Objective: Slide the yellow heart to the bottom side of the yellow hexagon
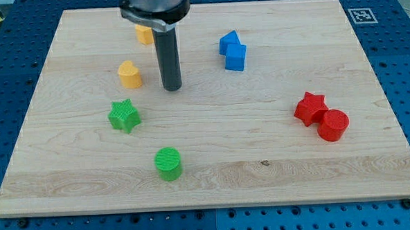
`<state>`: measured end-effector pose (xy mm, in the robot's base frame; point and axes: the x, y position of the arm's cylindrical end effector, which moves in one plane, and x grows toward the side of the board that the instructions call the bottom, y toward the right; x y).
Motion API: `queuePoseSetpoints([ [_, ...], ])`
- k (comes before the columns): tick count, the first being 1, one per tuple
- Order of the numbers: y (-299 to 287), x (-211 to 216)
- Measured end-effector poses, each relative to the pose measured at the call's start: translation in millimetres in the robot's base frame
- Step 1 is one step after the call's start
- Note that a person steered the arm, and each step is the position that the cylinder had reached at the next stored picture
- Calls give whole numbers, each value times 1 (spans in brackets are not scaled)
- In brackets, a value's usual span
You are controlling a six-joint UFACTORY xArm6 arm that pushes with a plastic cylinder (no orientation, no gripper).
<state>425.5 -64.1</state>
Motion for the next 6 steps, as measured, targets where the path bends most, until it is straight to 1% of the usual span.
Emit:
queuePoseSetpoints([
  [1, -30, 6],
  [3, -88, 0],
  [4, -89, -34],
  [5, -79, -49],
  [6, -72, -43],
])
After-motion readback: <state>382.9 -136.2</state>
